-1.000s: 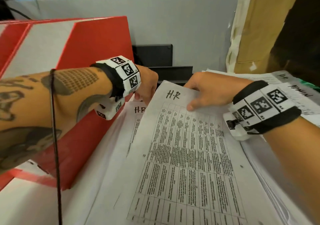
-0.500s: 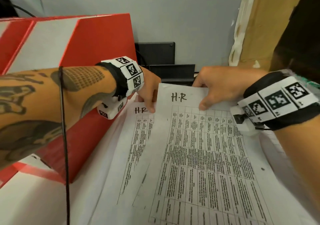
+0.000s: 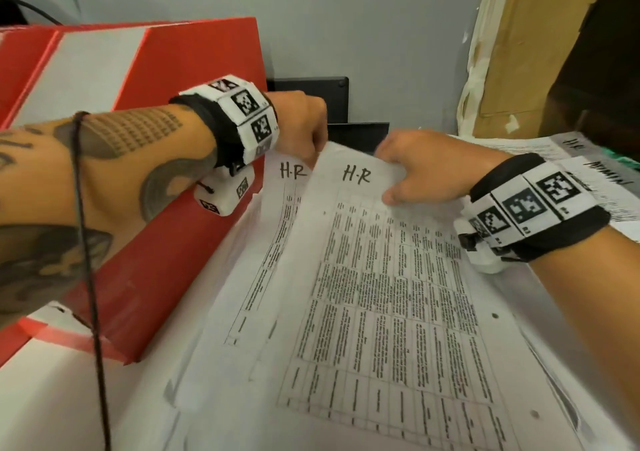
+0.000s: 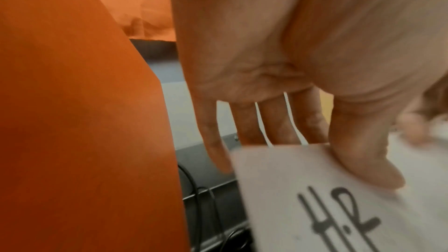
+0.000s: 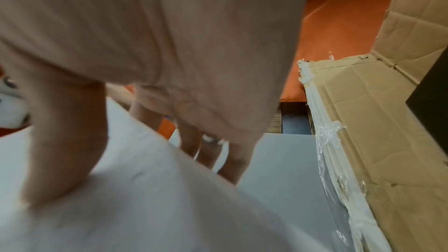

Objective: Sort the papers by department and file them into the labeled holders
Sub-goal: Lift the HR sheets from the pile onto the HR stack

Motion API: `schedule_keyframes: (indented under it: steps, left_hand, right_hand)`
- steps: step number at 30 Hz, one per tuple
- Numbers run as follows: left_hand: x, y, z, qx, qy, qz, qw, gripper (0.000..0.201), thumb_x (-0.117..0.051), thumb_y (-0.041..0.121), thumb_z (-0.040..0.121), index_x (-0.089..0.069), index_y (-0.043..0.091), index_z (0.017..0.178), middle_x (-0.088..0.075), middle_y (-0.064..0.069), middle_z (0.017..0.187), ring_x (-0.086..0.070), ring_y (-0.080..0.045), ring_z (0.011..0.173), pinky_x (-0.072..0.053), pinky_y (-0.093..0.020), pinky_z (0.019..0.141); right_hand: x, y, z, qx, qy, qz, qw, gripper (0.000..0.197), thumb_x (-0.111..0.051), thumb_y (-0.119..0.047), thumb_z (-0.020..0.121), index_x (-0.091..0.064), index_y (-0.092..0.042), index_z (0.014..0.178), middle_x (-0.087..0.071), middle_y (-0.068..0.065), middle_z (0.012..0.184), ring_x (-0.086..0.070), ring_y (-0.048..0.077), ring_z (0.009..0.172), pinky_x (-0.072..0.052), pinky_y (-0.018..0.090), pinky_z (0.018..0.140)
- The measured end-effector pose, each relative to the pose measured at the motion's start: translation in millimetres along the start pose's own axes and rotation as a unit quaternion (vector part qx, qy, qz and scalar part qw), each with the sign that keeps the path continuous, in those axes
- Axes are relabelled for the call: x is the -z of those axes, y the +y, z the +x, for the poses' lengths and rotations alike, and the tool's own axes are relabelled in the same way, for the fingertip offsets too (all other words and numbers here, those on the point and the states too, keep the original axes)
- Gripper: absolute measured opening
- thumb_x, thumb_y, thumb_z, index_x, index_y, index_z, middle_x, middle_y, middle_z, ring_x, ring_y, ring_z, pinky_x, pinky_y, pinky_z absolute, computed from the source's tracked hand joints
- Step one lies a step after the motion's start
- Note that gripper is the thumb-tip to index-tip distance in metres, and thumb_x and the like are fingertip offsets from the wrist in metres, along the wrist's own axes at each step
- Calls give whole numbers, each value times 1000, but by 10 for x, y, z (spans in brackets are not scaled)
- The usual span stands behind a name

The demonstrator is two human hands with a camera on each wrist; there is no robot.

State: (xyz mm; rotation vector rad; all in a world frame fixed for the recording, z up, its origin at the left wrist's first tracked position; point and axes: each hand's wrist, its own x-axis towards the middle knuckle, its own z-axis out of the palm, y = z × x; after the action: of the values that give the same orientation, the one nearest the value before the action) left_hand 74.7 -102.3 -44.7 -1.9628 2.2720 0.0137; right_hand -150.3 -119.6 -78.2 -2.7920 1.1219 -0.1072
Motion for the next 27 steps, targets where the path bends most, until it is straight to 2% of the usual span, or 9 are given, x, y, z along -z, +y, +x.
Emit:
schedule_keyframes:
  steps: [3,5,8,11,13,15,22,25,27]
  left_hand:
    - [99,-10,-62,-72,-65,-98,991,18,-65,34,99,-77,25,109,-78,5,100,-74,-15,94,-60,-39,87]
    - [119,53,-145,-101,-146,-243,954,17,-65,33,99,-78,25,107,-79,0,104,-75,-20,97,-59,-41,87]
    - [129,76,-120,-15,-139,-394,908,37,-45,44,105,-74,22,111,-79,-8,102,-76,-24,97,-59,-43,87]
    - [47,33,-66,18,-152,-231,961,19,-57,33,105,-75,28,105,-79,-3,103,-76,-18,92,-61,-38,81]
    - [-121,13,-53,24,-179,-54,982,7,-78,30,90,-75,35,86,-77,5,89,-72,-9,76,-59,-30,70]
    - [-287,15,-20,30,-196,31,980,22,-90,37,75,-75,31,91,-76,7,86,-71,-9,75,-60,-29,69]
    - [-298,3,43,10,-130,66,989,31,-79,31,88,-74,21,117,-75,3,101,-71,-16,93,-55,-26,74]
    - [-210,42,50,26,-62,93,993,13,-74,26,91,-72,14,91,-68,0,79,-64,-16,70,-44,-24,54]
    - [-106,59,46,52,-16,112,992,28,-69,20,95,-57,13,71,-60,-4,70,-57,-19,60,-39,-28,47]
  right_hand:
    - [13,-53,6,44,50,30,997,40,-74,-29,90,-70,-24,130,-49,-7,150,-48,16,134,-42,39,109]
    - [15,-108,-19,45,50,52,996,33,-77,-29,88,-72,-26,120,-65,-9,128,-63,14,115,-54,37,93]
    - [-4,-146,-48,47,32,46,997,37,-86,-27,79,-61,-27,107,-66,-13,98,-65,11,90,-52,31,68]
    - [16,-160,-74,35,-6,55,998,62,-92,-23,72,-48,-31,114,-63,-16,98,-62,4,88,-49,28,67]
    - [26,-154,-97,36,-40,40,998,50,-92,-22,72,-63,-30,112,-70,-16,101,-66,3,89,-54,27,73]
    - [24,-148,-125,37,-63,39,997,30,-91,-22,74,-76,-27,99,-76,-13,96,-71,7,87,-59,28,76]
    - [-29,-126,-82,27,-77,67,994,30,-92,-24,73,-78,-30,99,-78,-14,95,-74,7,88,-63,36,84]
    - [-16,-167,-97,36,-61,64,995,27,-89,-30,78,-71,-33,98,-76,-14,96,-72,5,87,-62,31,78]
    - [52,-210,-119,45,-26,91,994,28,-88,-32,78,-73,-31,103,-76,-14,96,-72,2,83,-62,31,75]
